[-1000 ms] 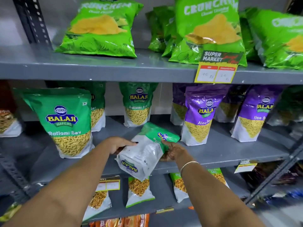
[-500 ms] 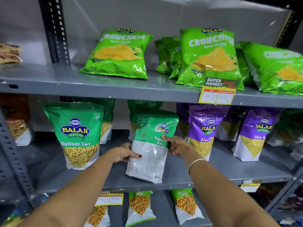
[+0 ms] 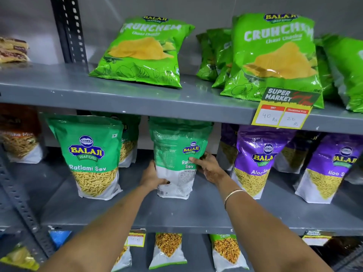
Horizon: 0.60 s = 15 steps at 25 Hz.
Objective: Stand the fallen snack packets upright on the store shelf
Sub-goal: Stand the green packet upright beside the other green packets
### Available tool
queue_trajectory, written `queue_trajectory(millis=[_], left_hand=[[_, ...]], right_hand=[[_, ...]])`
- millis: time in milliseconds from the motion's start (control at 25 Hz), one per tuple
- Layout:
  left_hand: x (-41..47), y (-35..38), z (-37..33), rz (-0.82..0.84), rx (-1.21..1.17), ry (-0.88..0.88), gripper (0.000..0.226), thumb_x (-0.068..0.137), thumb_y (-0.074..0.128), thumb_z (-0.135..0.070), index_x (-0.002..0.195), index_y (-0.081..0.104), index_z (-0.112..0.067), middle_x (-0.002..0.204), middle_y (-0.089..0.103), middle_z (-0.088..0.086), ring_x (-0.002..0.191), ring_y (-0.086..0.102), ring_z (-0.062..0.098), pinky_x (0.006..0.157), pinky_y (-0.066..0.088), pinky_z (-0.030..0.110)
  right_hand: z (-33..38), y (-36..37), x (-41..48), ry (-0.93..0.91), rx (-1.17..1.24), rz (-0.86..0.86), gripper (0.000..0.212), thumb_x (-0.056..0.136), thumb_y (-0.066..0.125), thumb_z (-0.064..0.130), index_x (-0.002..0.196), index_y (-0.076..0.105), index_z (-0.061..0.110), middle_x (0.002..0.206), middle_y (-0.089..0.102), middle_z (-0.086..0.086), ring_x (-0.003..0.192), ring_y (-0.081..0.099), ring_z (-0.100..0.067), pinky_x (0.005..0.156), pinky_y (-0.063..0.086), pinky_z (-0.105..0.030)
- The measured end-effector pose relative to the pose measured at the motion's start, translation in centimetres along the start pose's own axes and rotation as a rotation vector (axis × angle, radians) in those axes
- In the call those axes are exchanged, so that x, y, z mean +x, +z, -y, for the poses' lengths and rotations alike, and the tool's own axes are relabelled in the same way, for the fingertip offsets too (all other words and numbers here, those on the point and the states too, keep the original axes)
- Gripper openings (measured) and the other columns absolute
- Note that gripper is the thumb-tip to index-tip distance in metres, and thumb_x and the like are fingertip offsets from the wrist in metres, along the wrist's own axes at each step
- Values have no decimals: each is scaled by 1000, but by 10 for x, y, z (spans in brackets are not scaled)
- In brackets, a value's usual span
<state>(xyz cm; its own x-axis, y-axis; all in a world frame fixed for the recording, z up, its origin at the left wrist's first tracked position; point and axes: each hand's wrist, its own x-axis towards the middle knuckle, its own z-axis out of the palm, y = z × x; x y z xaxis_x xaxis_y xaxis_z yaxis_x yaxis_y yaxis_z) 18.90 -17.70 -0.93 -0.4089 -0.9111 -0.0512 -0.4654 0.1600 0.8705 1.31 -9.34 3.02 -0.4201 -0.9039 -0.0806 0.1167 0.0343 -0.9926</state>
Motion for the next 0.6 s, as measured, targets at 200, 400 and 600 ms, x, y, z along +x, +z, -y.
queue_trajectory(millis=[200, 400, 600], left_hand=[[1, -9, 8, 260, -61, -83, 74, 63, 74, 11, 130, 43, 0, 124, 60, 16, 105, 57, 25, 91, 51, 37], [0, -35, 6, 531, 35, -275, 45, 84, 54, 0, 126, 46, -12, 101, 63, 2, 101, 58, 21, 98, 37, 37], [2, -24, 0, 347, 53, -132, 31, 80, 68, -15, 108, 54, -16, 119, 54, 7, 102, 49, 15, 84, 36, 27]], right_hand=[[-11, -7, -21, 316, -443, 95, 24, 80, 70, 13, 95, 57, 0, 66, 62, -2, 45, 58, -5, 39, 46, -16], [-18, 1, -19, 435, -376, 49, 30, 95, 47, 28, 96, 55, -1, 71, 55, -9, 58, 57, -16, 56, 46, -27], [-17, -8, -20, 391, -499, 263, 48, 85, 62, 15, 127, 41, 25, 118, 50, 2, 101, 52, -12, 74, 44, -28]])
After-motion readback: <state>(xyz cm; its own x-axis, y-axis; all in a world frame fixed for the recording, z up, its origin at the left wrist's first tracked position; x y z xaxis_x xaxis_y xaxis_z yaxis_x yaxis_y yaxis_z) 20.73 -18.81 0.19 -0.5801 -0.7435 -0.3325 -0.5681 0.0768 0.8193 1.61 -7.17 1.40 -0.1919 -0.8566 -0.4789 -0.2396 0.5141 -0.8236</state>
